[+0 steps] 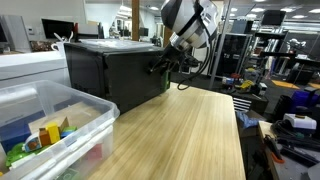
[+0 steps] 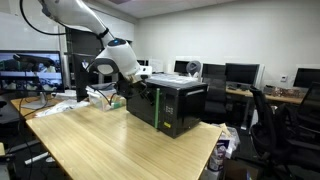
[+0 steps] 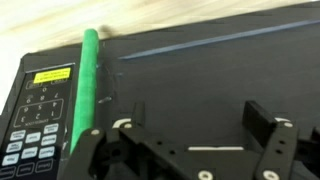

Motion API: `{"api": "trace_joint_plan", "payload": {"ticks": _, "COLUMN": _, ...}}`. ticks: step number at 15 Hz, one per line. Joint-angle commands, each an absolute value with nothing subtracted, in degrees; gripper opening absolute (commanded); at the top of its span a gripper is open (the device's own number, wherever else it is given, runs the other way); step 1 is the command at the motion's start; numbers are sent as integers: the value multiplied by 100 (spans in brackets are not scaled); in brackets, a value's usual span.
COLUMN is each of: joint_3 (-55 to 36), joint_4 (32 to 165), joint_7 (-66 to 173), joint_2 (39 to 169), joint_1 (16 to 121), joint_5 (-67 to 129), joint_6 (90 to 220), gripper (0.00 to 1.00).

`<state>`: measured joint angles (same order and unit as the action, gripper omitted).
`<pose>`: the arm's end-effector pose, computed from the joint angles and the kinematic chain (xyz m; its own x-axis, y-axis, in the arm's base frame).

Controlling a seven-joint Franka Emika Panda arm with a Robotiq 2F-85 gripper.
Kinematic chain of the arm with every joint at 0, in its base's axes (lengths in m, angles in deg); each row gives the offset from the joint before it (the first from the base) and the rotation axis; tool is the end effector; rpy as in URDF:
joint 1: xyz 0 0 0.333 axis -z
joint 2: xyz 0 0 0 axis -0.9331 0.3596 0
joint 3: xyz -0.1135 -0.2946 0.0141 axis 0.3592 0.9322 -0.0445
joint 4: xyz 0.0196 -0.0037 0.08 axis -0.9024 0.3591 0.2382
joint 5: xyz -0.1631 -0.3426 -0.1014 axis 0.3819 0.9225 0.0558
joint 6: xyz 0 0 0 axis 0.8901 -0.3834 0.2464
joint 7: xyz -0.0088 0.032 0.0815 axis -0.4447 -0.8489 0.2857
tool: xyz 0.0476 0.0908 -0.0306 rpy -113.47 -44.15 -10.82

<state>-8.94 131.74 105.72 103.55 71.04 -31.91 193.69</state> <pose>0.5583 -0.1325 0.2957 0.7857 -0.2955 0.5435 -0.2339 -0.9552 -0.1812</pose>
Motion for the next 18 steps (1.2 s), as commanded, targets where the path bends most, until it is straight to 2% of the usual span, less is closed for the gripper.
{"api": "trace_joint_plan", "payload": {"ticks": 1, "joint_3": -370, "joint_4": 13780, "joint_7": 9876, "joint_2": 9965, "joint_1": 6825, "joint_5": -2077, "joint_6": 18758, "gripper": 100}}
{"api": "trace_joint_plan", "payload": {"ticks": 6, "joint_3": -243, "joint_4": 13763, "joint_7": 9258, "joint_2": 9655, "joint_1": 6664, "joint_5": -1598, "joint_6": 18063, "gripper": 100}}
{"api": "trace_joint_plan", "payload": {"ticks": 11, "joint_3": -585, "joint_4": 13214, "joint_7": 8511, "joint_2": 9268, "joint_1": 6509, "joint_5": -2558, "joint_6": 17722, "gripper": 100}}
{"api": "trace_joint_plan", "payload": {"ticks": 18, "joint_3": -582, "joint_4": 13159, "joint_7": 8557, "joint_2": 9346, "joint_1": 6492, "joint_5": -2436, "joint_6": 17831, "gripper": 100}}
